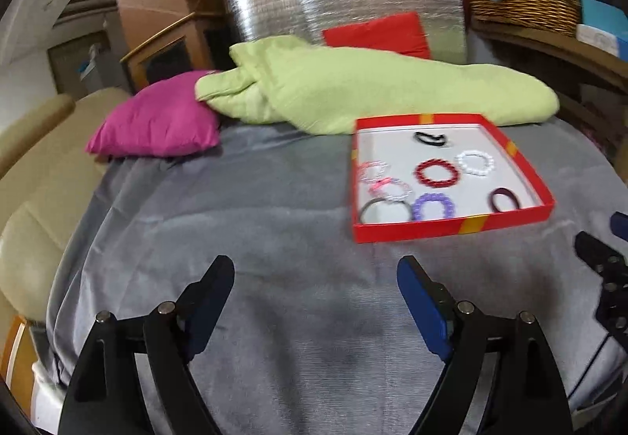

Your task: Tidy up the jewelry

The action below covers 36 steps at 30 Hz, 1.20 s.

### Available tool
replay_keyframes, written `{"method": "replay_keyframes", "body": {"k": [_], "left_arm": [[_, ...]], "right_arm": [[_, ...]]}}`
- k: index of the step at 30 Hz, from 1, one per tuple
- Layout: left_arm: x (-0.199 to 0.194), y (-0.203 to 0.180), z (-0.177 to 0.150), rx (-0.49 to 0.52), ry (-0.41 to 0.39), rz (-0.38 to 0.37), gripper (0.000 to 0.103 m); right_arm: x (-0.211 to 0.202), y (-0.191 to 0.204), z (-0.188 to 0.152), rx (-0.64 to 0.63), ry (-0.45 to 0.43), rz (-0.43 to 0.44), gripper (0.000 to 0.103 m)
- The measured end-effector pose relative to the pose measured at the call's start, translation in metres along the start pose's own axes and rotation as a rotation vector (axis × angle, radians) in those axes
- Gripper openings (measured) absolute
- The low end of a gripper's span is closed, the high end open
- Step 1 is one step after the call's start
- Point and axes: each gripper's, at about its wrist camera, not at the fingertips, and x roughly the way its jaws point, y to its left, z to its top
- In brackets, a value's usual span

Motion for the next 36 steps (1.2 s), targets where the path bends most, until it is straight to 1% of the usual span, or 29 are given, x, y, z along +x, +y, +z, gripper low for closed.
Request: {"method": "replay_keyframes", "body": {"k": [3, 8, 18, 29, 36], "left_arm": [[-0.002, -0.003, 0.002, -0.005, -0.010, -0.012, 0.086], [0.001, -0.003, 0.004, -0.029, -0.003, 0.002, 0.086], [0.007, -0.012, 0.009, -0.023, 0.020, -0.011, 0.086], [0.007, -0.010, 0.010, -0.032, 0.027, 0.002, 0.086], [0.009, -0.009, 0.009, -0.029, 0.039, 0.004, 0.086]], "right_arm": [[0.000, -0.002, -0.001, 0.004, 0.000, -0.012, 0.059], [0.005, -0.008, 0.002, 0.019, -0.009, -0.023, 0.059], [0.013, -0.012, 0.003, 0.023, 0.008, -0.004, 0.060], [0.014, -0.018, 0.004, 0.053, 0.013, 0.010, 0.060], [0.016, -0.015, 0.004, 0.048, 0.016, 0.014, 0.060]]}}
